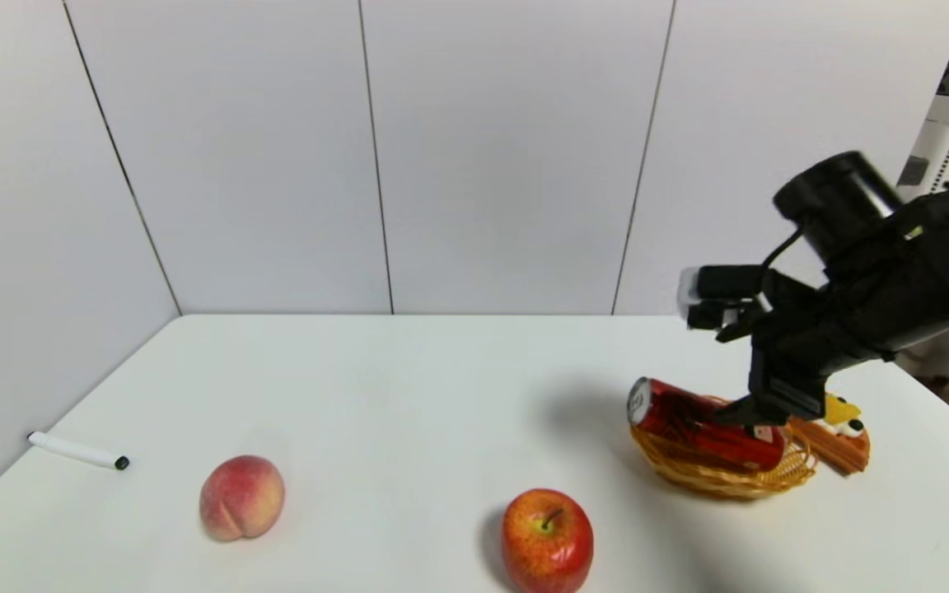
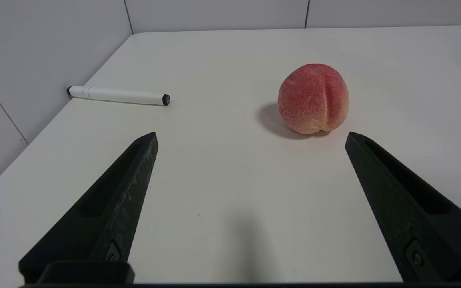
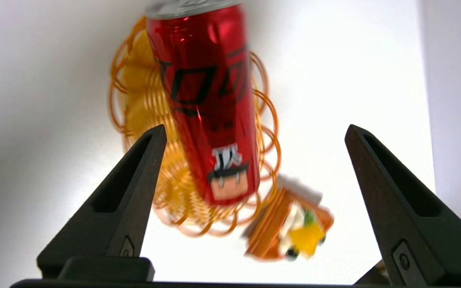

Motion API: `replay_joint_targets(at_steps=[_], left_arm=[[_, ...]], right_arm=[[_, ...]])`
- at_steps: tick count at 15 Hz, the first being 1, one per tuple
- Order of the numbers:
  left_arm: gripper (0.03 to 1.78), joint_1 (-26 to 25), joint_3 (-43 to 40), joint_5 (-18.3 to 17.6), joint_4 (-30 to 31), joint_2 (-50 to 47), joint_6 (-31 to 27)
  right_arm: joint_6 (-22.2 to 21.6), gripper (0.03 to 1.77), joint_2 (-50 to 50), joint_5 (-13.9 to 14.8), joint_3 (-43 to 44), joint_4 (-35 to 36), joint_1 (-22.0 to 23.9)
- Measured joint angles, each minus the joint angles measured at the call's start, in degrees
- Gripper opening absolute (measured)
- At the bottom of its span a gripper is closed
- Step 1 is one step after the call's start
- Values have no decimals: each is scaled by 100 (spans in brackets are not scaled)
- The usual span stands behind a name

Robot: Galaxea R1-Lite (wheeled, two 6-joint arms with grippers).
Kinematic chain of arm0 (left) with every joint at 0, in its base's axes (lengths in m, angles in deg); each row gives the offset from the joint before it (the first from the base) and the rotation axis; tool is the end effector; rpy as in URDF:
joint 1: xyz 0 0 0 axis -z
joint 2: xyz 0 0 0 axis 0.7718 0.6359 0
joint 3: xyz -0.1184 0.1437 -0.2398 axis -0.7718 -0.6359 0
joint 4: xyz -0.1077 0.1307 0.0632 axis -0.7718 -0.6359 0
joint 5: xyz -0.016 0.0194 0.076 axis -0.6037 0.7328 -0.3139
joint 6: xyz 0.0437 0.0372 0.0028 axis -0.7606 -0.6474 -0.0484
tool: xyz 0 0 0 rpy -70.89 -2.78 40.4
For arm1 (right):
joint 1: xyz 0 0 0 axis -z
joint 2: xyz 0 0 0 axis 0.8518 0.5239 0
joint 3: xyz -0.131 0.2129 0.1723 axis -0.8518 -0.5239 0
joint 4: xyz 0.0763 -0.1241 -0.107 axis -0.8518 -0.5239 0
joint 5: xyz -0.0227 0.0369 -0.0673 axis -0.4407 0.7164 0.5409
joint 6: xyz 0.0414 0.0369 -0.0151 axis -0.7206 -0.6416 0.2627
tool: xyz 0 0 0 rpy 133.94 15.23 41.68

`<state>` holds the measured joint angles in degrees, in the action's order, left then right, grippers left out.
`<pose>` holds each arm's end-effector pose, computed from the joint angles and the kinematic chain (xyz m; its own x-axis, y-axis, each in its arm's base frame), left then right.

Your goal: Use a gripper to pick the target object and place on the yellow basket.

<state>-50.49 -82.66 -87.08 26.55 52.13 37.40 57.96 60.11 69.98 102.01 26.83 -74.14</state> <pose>-0.0019 0.0000 0.0756 1.0000 -0.0006 0.0010 0.0006 1.0000 0.0004 0.2743 0.0791 0.2090 0.5567 0.1898 -0.8088 -0.7728 0.4755 -0.4203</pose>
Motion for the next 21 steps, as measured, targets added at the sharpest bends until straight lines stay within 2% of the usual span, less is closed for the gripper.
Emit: replay_joint_targets(at_steps=[2,5,7,9,11,13,15,17,19,21], left_arm=[[169,0,0,0,0,-2,2],[169,2,0,0,0,0,2],[169,-2,0,0,0,-2,2],[169,-2,0,0,0,0,0],[169,2,0,0,0,0,2],[169,0,0,0,0,0,2],[169,0,0,-2,0,0,2],[169,2,0,0,0,0,2],[169,-2,0,0,0,0,2],[169,0,0,0,0,0,2]], right_arm=[[-868,158,-797,-50,-378,27,182],[-2210,163,-2397,-93,-1541,308,646],[-3060,164,-3600,-105,-2826,884,929],[-3672,166,-4797,-116,-4185,1760,1145],[-3969,167,-5916,-116,-5354,2704,1329],[-4074,168,-6972,-101,-6377,3557,1492],[-4109,169,-7702,9,-7175,3995,1601],[-4162,169,-8347,67,-7462,3702,1625],[-4252,169,-8952,-7,-7498,3399,1618],[-4485,169,-9256,-2,-7534,3478,1604]])
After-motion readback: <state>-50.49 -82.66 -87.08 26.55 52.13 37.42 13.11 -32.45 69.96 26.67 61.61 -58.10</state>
